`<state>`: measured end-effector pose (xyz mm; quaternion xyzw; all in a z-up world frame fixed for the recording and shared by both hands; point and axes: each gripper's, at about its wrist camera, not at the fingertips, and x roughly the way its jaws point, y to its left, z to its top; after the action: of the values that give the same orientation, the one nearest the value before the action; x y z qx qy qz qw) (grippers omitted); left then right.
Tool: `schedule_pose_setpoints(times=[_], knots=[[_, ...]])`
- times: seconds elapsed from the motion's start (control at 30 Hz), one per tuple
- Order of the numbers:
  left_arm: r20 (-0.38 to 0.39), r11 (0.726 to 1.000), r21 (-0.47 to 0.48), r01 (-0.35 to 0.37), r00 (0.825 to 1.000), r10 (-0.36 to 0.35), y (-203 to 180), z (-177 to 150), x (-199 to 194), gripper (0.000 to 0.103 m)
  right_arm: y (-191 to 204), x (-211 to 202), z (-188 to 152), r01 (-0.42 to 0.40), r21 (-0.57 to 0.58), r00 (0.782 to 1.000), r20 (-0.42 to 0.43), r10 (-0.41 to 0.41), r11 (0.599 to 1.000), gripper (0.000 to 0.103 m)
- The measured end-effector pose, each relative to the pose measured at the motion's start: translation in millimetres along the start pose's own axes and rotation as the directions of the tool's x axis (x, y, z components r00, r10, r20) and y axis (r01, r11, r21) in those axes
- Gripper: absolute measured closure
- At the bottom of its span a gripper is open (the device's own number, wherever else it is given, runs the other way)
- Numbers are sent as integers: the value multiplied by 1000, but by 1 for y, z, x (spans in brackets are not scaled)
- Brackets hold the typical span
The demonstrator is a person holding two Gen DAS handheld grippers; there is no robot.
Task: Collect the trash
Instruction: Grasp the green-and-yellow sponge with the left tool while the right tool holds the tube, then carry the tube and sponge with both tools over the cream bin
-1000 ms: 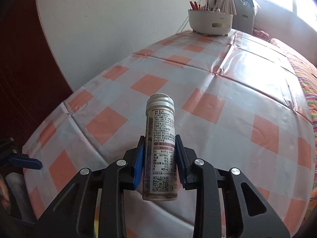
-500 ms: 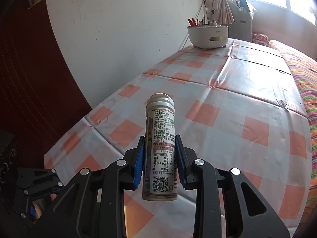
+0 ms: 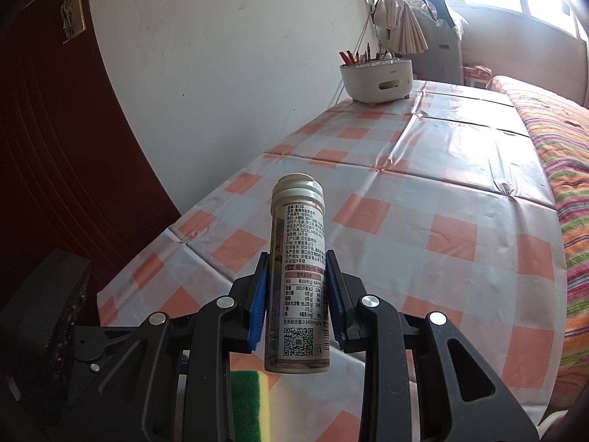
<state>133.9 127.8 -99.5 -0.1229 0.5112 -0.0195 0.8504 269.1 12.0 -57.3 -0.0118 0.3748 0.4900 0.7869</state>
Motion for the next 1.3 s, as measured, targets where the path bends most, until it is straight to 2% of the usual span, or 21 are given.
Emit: schedule_pose_setpoints(times=[0.23,0.4,0.43,0.47,0.5,0.53,0.57,0.7,0.97,1.2,1.3], knots=[[36,999,38,16,999,-18,-5,12,11,25,-12,-18,-4,13,28,999,34,-14,1000,75],[85,998,65,26,996,-31,-12,19,18,33,-25,-33,-9,21,66,998,57,-25,998,75],[97,997,68,27,995,-34,-13,21,18,36,-29,-36,-10,24,73,998,62,-29,997,75],[114,997,68,22,993,-30,-13,22,18,46,-33,-42,-11,31,83,997,71,-37,996,75],[130,998,63,15,991,-24,-14,23,16,49,-37,-44,-12,34,90,996,75,-41,995,75],[142,998,57,18,990,-26,-13,25,15,58,-40,-47,-13,37,96,996,80,-45,995,75],[149,998,55,21,988,-29,-13,27,15,61,-44,-51,-14,39,104,995,85,-48,994,75],[154,998,54,42,987,-50,-12,32,17,63,-50,-57,-15,48,123,993,100,-61,991,75],[207,997,56,62,976,-72,-11,36,10,78,-53,-62,-14,48,142,990,126,-66,989,75],[239,996,66,68,968,-82,-11,34,3,79,-51,-66,-16,46,142,988,143,-66,989,75],[285,996,66,58,956,-75,-10,33,-6,81,-51,-70,-17,44,140,986,151,-65,989,75]])
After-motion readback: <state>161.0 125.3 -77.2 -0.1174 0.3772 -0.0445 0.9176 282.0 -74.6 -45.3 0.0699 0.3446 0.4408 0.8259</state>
